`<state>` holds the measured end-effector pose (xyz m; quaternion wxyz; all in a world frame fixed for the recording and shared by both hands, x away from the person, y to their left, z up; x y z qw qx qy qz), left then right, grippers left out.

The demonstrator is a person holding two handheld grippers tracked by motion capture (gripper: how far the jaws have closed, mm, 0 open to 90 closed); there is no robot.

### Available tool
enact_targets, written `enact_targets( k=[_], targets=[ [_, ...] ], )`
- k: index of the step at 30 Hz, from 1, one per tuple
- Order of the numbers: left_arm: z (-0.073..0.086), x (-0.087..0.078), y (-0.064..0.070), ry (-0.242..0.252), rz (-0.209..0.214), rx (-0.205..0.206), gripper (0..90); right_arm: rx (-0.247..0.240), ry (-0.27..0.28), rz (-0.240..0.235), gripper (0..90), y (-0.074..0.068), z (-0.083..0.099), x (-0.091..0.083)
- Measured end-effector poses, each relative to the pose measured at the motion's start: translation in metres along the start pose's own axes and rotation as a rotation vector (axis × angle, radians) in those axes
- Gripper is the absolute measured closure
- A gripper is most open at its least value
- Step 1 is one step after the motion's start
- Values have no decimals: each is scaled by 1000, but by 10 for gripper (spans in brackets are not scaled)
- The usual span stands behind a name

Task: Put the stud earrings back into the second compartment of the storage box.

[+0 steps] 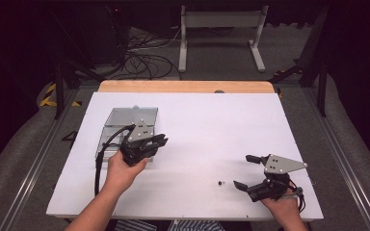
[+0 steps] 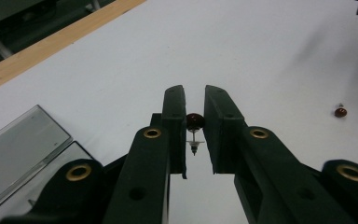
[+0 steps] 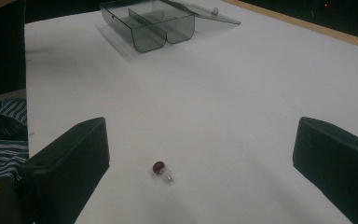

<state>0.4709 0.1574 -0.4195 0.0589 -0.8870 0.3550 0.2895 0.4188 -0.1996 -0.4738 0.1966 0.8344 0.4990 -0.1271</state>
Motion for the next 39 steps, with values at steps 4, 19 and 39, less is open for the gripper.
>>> enact_targets(
  k=[4,19,39],
  targets=[
    [1,-5,-10,5,-20,-18,790,-2,0,1,40,0,0,0],
    [17,-14,-57,14,-133,-115,789,-3,-4,0,40,0,0,0],
    [40,0,-106,-85,-240,-204,788,2,-4,-4,40,0,0,2]
  ],
)
Point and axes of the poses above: each handheld gripper's, and its own axes: x roughly forward along the jaws, z roughly out of its underside, y roughly to its right, the point moved 4 cm from there along x, roughly forward along the jaws, and after that the axes turned 13 degrees about -x, right-handed, at the moved point
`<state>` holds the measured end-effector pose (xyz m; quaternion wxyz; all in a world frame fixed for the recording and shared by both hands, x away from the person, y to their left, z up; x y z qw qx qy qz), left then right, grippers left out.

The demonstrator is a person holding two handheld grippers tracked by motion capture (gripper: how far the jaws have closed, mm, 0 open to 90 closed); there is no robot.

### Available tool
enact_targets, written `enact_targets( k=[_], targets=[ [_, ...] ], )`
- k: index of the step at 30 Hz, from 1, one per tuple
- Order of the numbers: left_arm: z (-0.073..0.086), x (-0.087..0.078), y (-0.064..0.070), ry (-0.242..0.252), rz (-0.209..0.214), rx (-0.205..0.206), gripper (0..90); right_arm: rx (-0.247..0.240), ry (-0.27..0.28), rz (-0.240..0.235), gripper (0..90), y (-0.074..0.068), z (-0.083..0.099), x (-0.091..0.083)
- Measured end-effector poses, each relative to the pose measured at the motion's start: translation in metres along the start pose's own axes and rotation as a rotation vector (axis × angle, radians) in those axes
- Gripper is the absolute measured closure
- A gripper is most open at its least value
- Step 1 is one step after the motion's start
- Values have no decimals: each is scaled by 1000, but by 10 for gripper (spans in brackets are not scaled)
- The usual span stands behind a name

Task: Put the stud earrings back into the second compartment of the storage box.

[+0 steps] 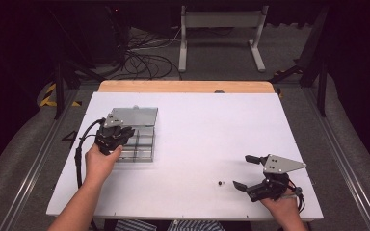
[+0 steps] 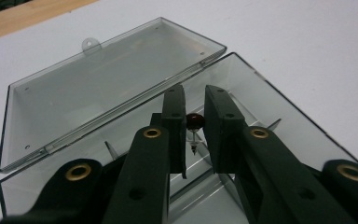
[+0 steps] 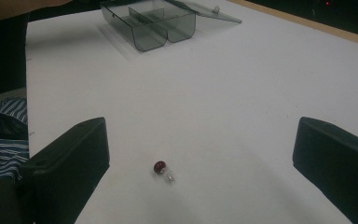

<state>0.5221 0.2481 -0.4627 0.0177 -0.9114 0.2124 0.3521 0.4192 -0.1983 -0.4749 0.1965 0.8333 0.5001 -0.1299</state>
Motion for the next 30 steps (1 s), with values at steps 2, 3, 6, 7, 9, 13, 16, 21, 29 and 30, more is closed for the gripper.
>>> enact_targets(
  k=[2,3,6,7,9,13,16,21,29,30],
  targets=[
    [1,3,-3,-13,-11,-2,788,-1,0,0,40,0,0,0],
    [1,5,-4,-20,-23,-6,788,-1,-1,0,40,0,0,0],
    [2,10,-7,-42,-32,-4,788,-1,-1,-1,40,0,0,0],
    [3,12,-8,-48,-36,-7,788,-1,-1,-1,40,0,0,0],
    [3,14,-10,-59,-40,-8,788,-1,-1,-1,40,0,0,0],
    [6,19,-13,-91,-43,-27,788,-1,-1,-2,40,0,0,0],
    [7,21,-15,-106,-49,-32,786,-2,-1,-2,40,0,0,0],
    [7,22,-15,-107,-48,-51,673,-4,1,-1,40,0,0,0],
    [0,13,-1,-30,-9,-28,503,-4,4,0,40,0,0,-1],
    [-1,11,2,-19,-5,-23,503,-4,4,0,40,0,0,-1]
  ],
)
Point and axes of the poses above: each handheld gripper's, and its own axes: x roughly forward along the jaws, z roughly out of its underside, y roughly to its right, the point moved 4 cm from there along x, roughly forward along the jaws, and after that the axes turned 13 degrees about -x, right-handed, at the moved point
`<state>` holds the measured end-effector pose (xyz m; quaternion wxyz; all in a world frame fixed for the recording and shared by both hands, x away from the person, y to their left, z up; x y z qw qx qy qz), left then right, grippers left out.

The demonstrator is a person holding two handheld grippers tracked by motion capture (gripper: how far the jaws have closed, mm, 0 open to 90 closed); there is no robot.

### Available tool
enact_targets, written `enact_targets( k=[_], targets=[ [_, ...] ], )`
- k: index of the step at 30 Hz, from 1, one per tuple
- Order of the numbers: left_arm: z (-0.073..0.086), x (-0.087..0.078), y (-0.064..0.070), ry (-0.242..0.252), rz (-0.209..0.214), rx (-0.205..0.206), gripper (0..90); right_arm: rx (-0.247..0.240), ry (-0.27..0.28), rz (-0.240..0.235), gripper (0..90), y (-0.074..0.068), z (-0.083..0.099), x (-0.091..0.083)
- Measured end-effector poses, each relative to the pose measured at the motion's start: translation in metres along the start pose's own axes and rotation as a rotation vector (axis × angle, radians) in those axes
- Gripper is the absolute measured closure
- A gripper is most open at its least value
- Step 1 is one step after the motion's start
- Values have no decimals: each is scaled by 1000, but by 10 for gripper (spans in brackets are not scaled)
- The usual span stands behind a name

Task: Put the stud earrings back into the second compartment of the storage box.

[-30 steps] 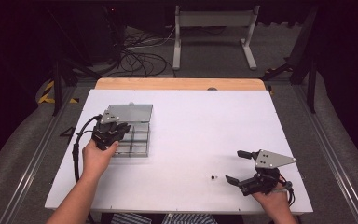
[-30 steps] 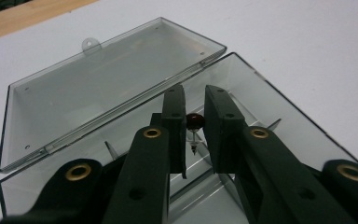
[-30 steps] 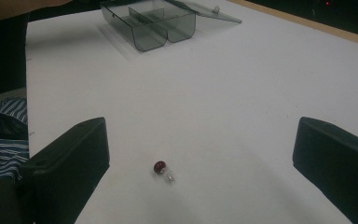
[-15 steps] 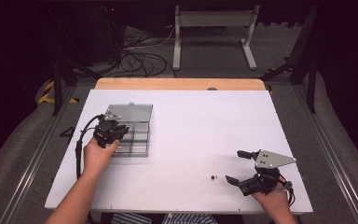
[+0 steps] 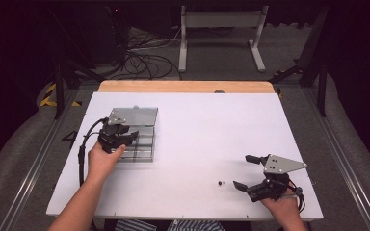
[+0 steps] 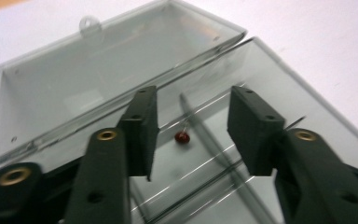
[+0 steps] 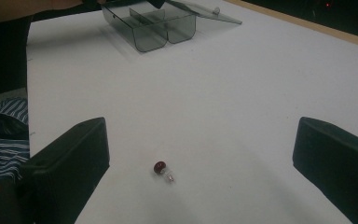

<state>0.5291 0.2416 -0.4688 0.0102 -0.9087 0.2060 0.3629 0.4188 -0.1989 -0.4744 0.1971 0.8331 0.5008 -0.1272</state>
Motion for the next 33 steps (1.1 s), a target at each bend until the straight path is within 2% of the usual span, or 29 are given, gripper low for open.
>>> enact_targets(
  k=[1,3,6,9,17,25,33],
  targets=[
    [-1,-2,4,16,14,5,468,-1,1,1,40,0,0,0],
    [-4,-7,10,39,29,20,452,1,3,1,40,0,0,0],
    [-7,-12,21,57,69,24,403,-1,3,2,40,0,0,-1],
    [-10,-18,36,71,102,52,371,-1,6,2,40,0,0,-1],
    [-16,-29,75,114,203,104,352,2,11,1,40,0,-1,-2],
    [-17,-37,107,122,287,149,348,1,14,0,40,0,-1,-2],
    [-14,-34,137,106,348,200,349,1,23,-5,39,0,-2,-3]
  ],
)
Point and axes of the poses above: each handheld gripper's, and its own axes: x roughly forward along the jaws, z roughly out of its underside, y roughly to its right, the point moved 4 cm from there along x, roughly forward along the jaws, and after that the axes turned 13 degrees about -x, right-handed, at the moved point
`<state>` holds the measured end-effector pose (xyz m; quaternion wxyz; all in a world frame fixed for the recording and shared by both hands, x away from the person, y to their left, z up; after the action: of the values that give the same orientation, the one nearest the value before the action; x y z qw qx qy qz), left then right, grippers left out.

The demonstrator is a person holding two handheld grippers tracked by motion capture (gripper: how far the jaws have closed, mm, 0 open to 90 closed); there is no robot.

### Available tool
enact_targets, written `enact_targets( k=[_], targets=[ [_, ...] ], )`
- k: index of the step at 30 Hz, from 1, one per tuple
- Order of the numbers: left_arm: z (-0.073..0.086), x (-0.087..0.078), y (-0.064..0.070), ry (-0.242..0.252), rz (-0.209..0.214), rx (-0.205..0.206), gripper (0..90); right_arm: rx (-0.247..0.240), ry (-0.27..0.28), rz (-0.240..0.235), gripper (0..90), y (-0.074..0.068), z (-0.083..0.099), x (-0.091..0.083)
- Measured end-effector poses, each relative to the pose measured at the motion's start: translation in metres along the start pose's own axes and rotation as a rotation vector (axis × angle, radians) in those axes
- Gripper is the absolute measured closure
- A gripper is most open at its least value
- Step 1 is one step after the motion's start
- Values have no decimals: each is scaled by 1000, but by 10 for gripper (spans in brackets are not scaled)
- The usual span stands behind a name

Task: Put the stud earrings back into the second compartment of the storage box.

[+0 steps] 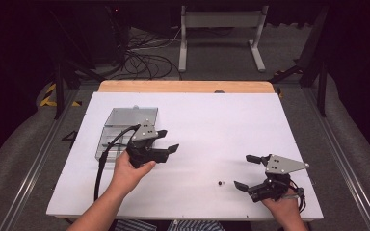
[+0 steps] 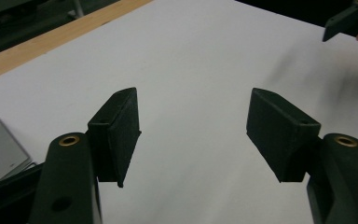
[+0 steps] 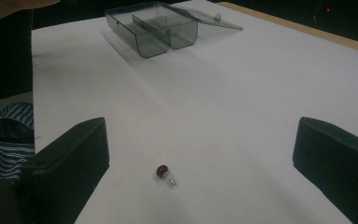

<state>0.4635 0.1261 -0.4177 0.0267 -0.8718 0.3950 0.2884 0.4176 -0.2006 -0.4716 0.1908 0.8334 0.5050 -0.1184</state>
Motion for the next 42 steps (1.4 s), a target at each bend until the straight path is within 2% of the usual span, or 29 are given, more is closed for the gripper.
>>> enact_targets(
  k=[13,21,30,42],
  targets=[
    [4,27,37,-33,95,39,353,1,6,-1,40,0,0,-1],
    [11,45,55,-63,142,40,358,3,6,1,40,0,0,-2],
    [21,67,72,-106,182,57,364,-1,9,1,40,0,-1,-3],
    [39,94,87,-184,207,71,374,-2,15,-1,41,0,-1,-4]
  ],
)
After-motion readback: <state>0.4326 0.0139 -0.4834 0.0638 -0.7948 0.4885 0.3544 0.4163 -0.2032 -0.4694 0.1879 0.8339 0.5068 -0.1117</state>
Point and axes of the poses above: each handheld gripper's, and its own axes: x roughly forward along the jaws, z roughly out of its underside, y roughly to its right, the point moved 4 cm from there along x, roughly forward along the jaws, and after that the axes turned 13 degrees about -x, right-handed, at the moved point
